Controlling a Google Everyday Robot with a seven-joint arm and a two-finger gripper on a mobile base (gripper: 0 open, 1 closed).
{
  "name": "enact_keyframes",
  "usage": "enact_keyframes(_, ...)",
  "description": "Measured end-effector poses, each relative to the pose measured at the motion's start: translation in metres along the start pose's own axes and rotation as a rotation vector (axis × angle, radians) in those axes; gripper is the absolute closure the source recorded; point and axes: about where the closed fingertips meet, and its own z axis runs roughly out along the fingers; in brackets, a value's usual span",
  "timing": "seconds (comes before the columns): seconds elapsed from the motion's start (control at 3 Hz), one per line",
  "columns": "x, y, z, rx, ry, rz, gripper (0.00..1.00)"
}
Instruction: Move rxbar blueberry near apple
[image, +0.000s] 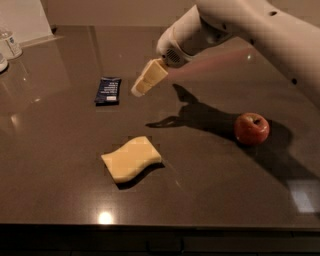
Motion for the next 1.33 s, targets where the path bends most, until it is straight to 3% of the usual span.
enact_keyframes(0.33,-0.015,0.008,0.024,-0.023,-0.071,-0.034,0.0)
enact_keyframes(0.67,-0.015,0.008,0.026,-0.025,-0.067,-0.035,0.0)
enact_keyframes(1.33,-0.023,-0.006,0.068,-0.055,-0.041,-0.078,0.0)
